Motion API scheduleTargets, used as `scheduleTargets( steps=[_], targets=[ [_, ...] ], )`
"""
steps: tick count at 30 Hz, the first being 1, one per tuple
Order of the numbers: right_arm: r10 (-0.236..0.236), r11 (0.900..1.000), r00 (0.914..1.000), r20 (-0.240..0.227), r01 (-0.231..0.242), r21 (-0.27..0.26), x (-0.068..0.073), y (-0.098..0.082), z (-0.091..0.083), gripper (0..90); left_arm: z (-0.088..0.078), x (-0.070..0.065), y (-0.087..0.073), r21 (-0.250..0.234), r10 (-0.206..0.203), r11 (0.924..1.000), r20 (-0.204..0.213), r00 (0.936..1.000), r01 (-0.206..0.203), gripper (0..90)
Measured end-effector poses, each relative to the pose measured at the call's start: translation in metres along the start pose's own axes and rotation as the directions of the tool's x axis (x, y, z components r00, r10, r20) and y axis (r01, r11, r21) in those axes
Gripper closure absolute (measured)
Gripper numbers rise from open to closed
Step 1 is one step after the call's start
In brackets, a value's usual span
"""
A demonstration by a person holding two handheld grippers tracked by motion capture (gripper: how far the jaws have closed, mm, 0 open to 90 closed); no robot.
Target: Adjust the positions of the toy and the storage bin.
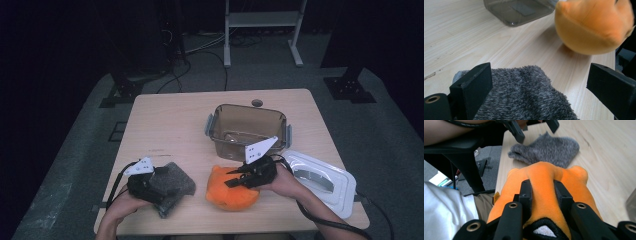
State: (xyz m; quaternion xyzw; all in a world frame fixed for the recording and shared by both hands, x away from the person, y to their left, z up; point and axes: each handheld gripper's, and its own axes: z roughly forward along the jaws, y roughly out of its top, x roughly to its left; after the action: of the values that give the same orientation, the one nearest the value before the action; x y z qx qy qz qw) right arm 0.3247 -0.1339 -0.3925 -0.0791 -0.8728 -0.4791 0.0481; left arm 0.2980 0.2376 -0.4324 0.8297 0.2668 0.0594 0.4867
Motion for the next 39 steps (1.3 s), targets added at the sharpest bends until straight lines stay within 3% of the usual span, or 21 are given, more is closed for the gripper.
scheduleTargets(
  steps=[13,22,30,35,39],
  targets=[
    [-0.068,0.996,0.9977,0.003,0.068,-0.051,0.017,0.039,-0.038,71.8,0.0,0.0,0.0,0.002,-0.002,1.0,0.0,1.0,0.002,5.4],
    [-0.108,0.992,0.993,0.05,0.11,-0.055,0.024,0.065,-0.07,71.7,0.0,0.002,-0.001,-0.003,-0.006,1.0,0.007,1.0,0.006,5.4],
    [-0.107,0.99,0.9907,0.083,0.114,-0.078,0.02,0.082,-0.093,71.7,-0.003,0.003,-0.002,-0.008,-0.012,0.9999,-0.001,0.9999,0.012,5.4],
    [-0.114,0.991,0.988,0.104,0.121,-0.06,0.015,0.091,-0.1,71.6,-0.001,0.003,-0.002,-0.002,-0.006,1.0,0.002,1.0,0.006,5.4],
    [-0.101,0.991,0.9886,0.111,0.11,-0.075,0.009,0.092,-0.105,71.6,0.0,0.003,-0.002,0.001,-0.006,1.0,0.002,1.0,0.006,5.4]
  ],
)
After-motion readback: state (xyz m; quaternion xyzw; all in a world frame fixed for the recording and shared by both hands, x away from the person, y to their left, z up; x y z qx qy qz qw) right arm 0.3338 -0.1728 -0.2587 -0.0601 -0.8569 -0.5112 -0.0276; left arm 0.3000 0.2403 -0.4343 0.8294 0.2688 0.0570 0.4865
